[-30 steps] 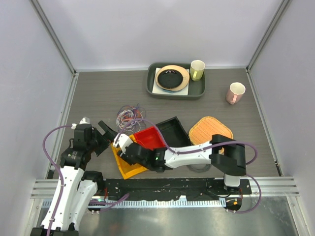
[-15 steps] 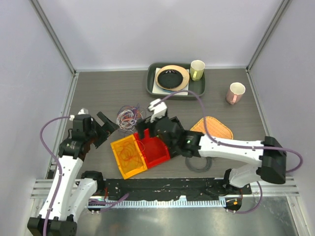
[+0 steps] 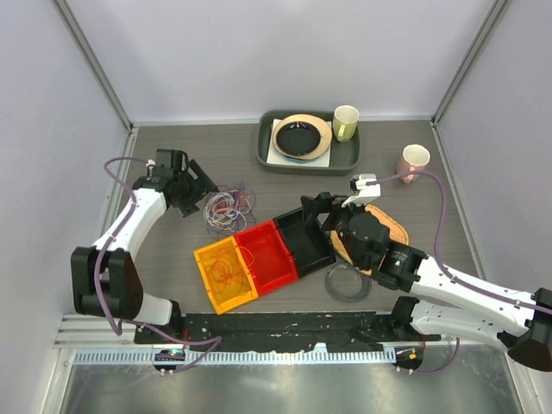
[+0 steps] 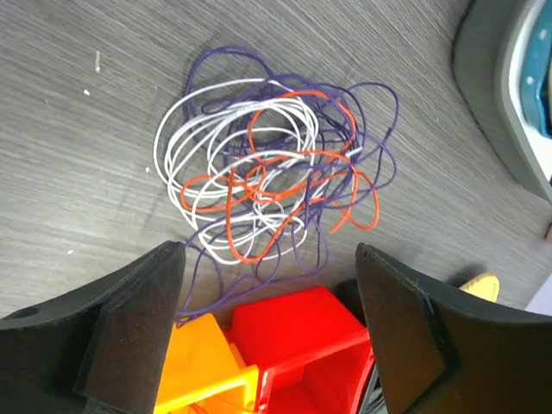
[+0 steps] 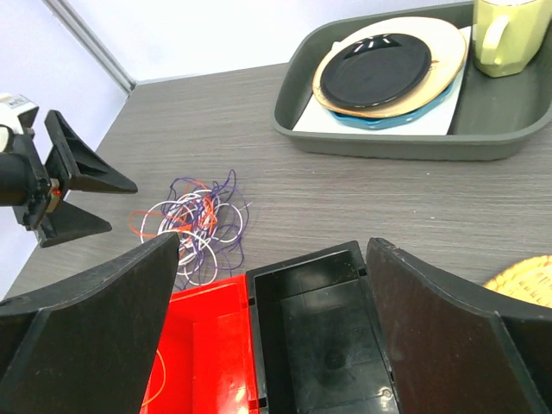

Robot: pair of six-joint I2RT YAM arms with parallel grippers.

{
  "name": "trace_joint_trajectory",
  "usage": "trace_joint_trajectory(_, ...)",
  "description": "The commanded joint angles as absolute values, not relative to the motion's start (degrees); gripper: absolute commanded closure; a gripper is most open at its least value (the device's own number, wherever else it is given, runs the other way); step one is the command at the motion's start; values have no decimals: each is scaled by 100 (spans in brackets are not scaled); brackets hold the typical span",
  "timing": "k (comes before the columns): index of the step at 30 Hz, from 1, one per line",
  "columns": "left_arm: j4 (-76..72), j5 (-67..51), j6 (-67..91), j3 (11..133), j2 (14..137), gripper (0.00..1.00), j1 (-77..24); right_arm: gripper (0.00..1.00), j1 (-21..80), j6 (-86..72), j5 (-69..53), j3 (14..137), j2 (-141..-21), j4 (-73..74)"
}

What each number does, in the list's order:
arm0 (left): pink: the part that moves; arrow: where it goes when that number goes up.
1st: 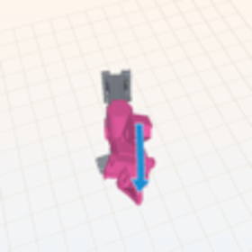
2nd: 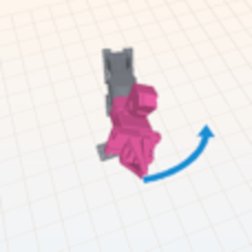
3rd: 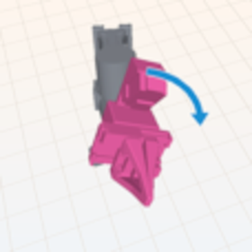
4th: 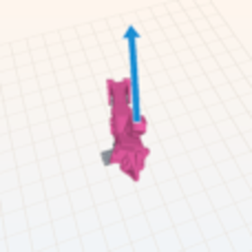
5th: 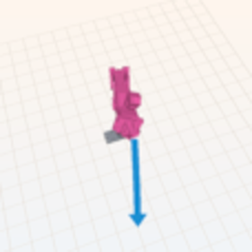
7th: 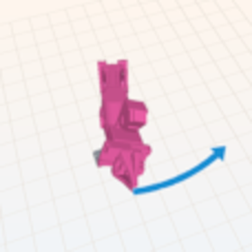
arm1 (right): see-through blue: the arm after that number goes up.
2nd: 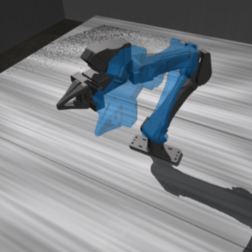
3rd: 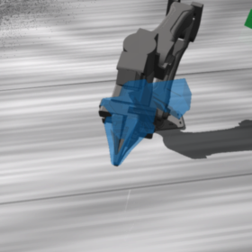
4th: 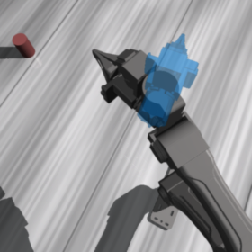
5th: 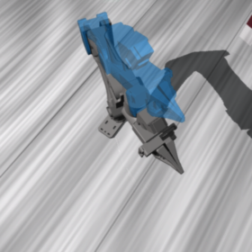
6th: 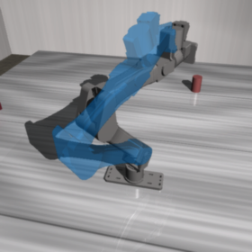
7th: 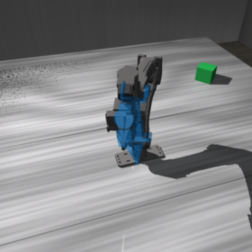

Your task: Untangle the cables

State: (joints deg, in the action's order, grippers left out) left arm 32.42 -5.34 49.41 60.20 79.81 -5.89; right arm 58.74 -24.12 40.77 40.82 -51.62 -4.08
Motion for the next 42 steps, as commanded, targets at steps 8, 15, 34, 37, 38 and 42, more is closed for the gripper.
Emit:
trace_joint_trajectory(8, 3411, 27, 4597, 6619, 8868, 30, -571, 5, 5809, -2470, 4553, 4227, -5396, -264)
trace_joint_trajectory(15, 3085, -710, 4640, 6302, 9211, 96, -580, 5, 5774, -2505, 4544, 4254, -5458, -211)
trace_joint_trajectory(34, 3471, -2003, 4280, 10314, 8393, 100, -870, 8, 5528, -46, 2103, 4833, -6880, -2161)
trace_joint_trajectory(37, 3603, -2407, 4219, 11053, 8516, 100, -888, 10, 5467, 640, 1236, 5123, -7275, -2469)
trace_joint_trajectory(38, 3647, -2513, 4210, 11205, 8551, 100, -888, 11, 5458, 807, 961, 5194, -7390, -2513)
trace_joint_trajectory(42, 3902, -2698, 4157, 11873, 8683, 100, -896, 12, 5397, 914, 791, 5790, -7944, -2523)
